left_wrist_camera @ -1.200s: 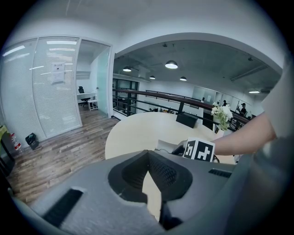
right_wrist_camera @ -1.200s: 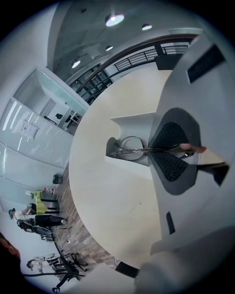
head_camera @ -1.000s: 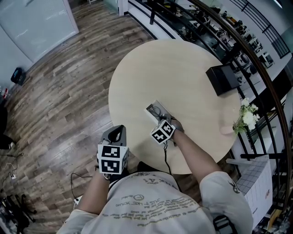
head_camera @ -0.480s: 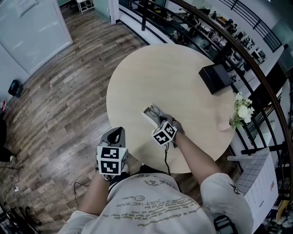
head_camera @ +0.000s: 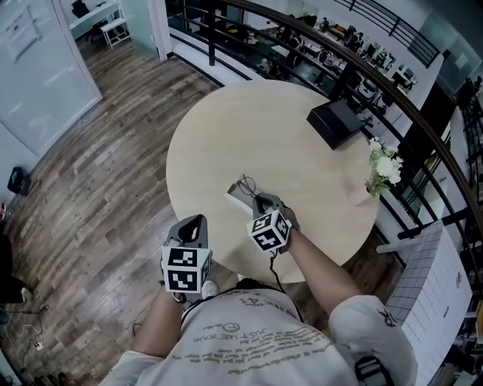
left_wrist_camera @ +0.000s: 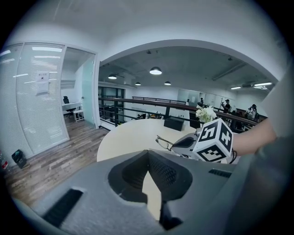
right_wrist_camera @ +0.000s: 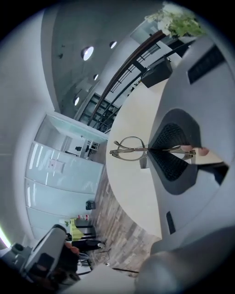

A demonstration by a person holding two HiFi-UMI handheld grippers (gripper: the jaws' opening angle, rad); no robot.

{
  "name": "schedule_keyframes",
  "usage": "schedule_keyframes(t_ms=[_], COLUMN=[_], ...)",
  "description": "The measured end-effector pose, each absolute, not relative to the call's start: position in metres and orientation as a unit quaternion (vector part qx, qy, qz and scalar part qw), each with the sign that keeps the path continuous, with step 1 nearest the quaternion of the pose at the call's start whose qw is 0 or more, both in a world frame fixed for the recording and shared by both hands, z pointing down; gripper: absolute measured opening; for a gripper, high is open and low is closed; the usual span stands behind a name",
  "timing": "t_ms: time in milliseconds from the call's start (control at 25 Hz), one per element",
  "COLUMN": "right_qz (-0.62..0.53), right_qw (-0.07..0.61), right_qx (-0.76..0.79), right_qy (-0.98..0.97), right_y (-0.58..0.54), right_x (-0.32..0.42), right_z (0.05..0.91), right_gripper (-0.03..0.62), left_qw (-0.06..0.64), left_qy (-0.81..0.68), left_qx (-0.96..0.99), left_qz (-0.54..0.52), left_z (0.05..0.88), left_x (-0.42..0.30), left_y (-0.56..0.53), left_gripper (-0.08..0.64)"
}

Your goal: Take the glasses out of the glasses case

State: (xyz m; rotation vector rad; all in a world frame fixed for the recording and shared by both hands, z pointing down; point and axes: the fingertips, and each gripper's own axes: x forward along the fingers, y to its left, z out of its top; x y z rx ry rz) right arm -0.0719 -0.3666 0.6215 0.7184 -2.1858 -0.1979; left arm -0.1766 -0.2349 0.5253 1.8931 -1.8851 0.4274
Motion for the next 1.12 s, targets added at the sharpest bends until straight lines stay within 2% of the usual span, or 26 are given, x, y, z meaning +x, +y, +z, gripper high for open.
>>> schedule_keyframes(t_ms=[360,640,920,1120], right_qz=[-0.007,0.033,0.052,0.059], right_qw=[0.263,0.145,0.101,0.101], right_qx=[0.383,0.458,0.529,0.554], right_qy=[-0.886,-0.877,-0.841,-0.824], right_y=[-0.360,-0.367,-0.365,-0.362], right_x=[-0.062,-0.025,0.025,0.043], right_z=[0.527,0.462,0.446,0.452], right_gripper=[0.026,0.026,0.026,0.026], left_qw=[0.170,0.151,0.148,0.144], left_qy=[-0.646,-0.617,-0.585,-0.565], left_qx=[0.731,0.764,0.792,0.806], left_qz=[0.136,0.113,0.097,0.100], left_z=[0.495,0.478,0.471,0.471], left_x=[-0.150,-0.121,-0.104,-0.093], left_y=[-0.267,-0.294,-0.307,-0.309], left_gripper=[0.009,0.009,0.011,0.009])
